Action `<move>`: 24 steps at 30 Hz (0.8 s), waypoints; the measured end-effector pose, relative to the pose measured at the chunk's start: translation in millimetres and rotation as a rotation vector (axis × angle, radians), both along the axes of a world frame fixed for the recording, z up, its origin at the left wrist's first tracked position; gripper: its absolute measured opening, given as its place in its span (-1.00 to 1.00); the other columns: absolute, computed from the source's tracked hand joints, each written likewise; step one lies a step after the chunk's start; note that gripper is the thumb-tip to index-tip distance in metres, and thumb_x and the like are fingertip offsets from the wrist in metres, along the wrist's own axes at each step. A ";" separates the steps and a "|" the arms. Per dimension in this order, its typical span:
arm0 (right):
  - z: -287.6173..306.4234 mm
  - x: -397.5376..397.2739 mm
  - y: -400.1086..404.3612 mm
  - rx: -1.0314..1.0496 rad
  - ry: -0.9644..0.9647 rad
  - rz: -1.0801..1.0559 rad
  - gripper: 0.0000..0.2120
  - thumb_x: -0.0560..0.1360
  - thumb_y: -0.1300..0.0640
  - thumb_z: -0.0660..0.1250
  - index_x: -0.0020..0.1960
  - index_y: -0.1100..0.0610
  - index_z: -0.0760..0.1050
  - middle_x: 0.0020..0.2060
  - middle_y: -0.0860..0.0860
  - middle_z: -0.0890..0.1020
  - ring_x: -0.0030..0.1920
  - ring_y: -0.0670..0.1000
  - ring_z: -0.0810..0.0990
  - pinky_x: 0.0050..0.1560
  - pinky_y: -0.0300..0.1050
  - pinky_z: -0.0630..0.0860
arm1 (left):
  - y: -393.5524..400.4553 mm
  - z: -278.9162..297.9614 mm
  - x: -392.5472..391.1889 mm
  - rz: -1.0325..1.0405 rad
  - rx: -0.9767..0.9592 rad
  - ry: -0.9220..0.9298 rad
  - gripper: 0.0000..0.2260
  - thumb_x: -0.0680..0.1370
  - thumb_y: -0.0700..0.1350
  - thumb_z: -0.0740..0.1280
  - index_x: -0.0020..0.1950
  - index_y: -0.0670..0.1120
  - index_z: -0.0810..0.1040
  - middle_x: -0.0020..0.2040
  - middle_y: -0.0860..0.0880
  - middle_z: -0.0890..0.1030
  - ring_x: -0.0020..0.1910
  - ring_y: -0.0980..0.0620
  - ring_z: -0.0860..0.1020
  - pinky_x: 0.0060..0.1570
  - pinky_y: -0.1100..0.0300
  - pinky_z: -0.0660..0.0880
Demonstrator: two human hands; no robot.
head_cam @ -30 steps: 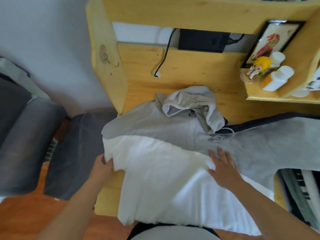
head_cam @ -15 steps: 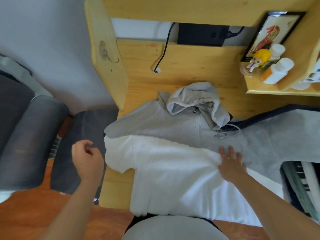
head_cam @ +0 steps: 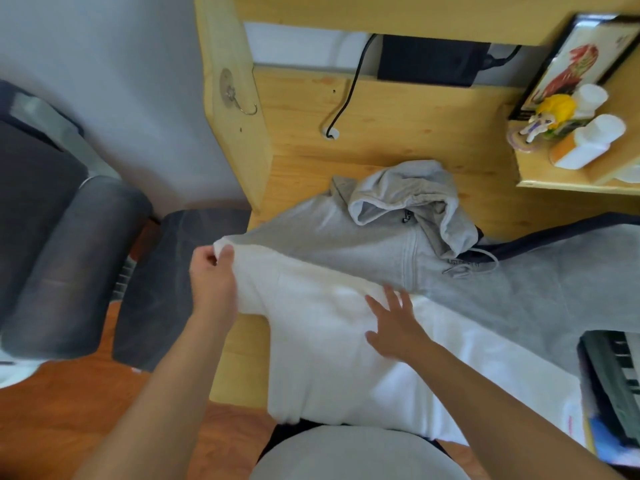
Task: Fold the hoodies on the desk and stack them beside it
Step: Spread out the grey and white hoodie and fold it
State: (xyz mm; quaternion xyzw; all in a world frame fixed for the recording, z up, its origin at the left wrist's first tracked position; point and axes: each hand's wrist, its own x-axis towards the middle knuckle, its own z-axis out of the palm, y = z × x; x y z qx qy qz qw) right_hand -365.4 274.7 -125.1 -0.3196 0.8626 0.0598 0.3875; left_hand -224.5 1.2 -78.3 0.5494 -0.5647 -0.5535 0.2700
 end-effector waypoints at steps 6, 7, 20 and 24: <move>10.1 -24.9 10.1 -0.503 -0.349 -0.751 -0.49 0.70 -0.13 0.09 0.61 -0.04 0.18 0.59 -0.04 0.20 0.58 0.03 0.15 0.55 0.03 0.13 | 91.9 -3.7 -14.4 -1.199 -0.198 -0.189 -0.65 0.64 0.00 0.34 0.44 0.10 0.48 0.50 0.15 0.37 0.47 0.20 0.32 0.43 0.21 0.32; 10.7 -29.9 14.8 -0.571 -0.428 -0.895 -0.50 0.70 -0.15 0.07 0.61 -0.07 0.18 0.58 -0.08 0.24 0.57 -0.01 0.20 0.55 0.05 0.16 | 93.1 -10.6 -11.0 -1.063 -0.180 -0.195 -0.73 0.65 -0.07 0.33 0.36 0.07 0.54 0.42 0.10 0.47 0.42 0.14 0.41 0.38 0.18 0.38; 8.6 -19.0 18.6 -0.531 -0.377 -0.746 -0.43 0.67 -0.06 0.22 0.62 -0.12 0.10 0.60 -0.10 0.17 0.56 -0.02 0.19 0.46 -0.04 0.24 | 68.4 -40.2 -50.2 -0.629 -0.033 -0.291 -0.80 0.55 -0.13 0.41 0.12 -0.03 0.46 -0.05 0.06 0.54 -0.04 0.00 0.56 -0.19 0.24 0.47; 6.6 -20.0 16.6 -0.461 -0.276 -0.598 -0.41 0.68 0.01 0.20 0.64 -0.02 0.05 0.62 -0.07 0.11 0.60 -0.01 0.11 0.55 -0.03 0.13 | 20.1 2.4 -8.4 -0.186 -0.252 -0.175 -0.88 0.62 -0.13 0.36 0.10 -0.05 0.46 -0.10 0.11 0.50 -0.11 0.05 0.47 -0.14 0.21 0.42</move>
